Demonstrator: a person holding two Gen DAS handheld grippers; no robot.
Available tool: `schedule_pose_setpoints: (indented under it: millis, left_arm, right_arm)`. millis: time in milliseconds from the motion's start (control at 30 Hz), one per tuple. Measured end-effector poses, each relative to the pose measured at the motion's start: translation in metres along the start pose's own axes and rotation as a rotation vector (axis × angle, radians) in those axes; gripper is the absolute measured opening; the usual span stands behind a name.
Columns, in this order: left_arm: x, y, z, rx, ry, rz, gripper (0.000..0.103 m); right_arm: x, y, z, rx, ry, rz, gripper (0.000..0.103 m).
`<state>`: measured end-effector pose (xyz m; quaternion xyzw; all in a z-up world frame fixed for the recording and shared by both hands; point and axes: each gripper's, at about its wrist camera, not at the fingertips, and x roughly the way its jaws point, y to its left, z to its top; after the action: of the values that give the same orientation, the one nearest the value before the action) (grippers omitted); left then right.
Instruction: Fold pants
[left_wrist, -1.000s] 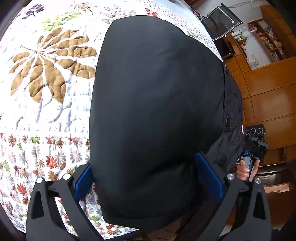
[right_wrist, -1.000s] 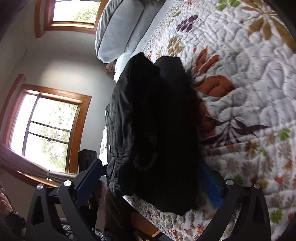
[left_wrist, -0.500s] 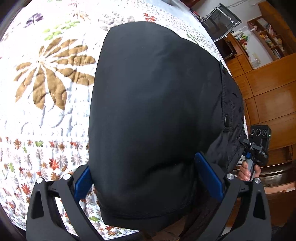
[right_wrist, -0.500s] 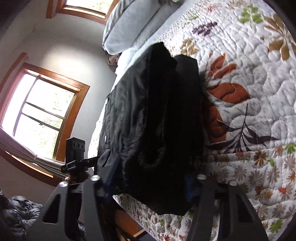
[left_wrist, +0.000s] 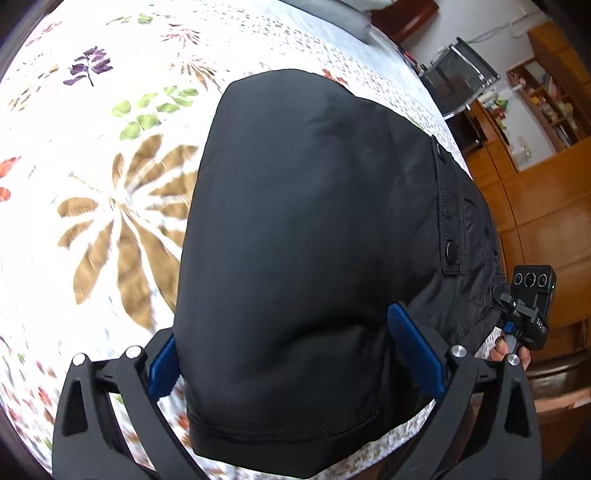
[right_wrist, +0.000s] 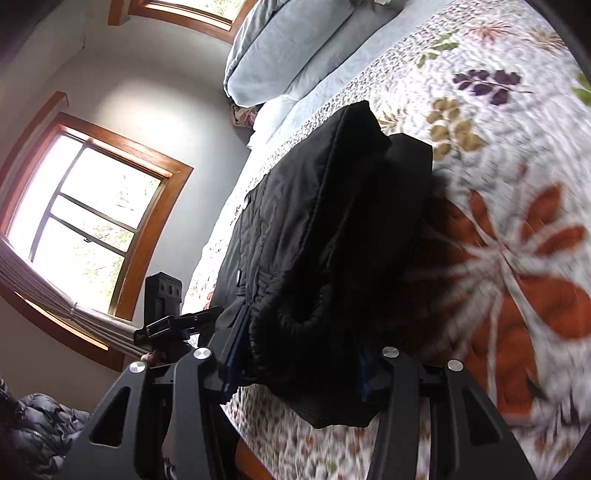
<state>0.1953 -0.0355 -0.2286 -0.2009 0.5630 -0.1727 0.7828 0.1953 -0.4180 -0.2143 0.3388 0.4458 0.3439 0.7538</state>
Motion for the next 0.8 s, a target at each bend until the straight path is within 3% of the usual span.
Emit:
schedule_pose_setpoints:
  millis: [800]
  left_arm:
    - [0.004,0.041,0.09,0.037,-0.087,0.066,0.099]
  right_arm:
    - [0.056,-0.018,0.057,0.018,0.001,0.024,0.05]
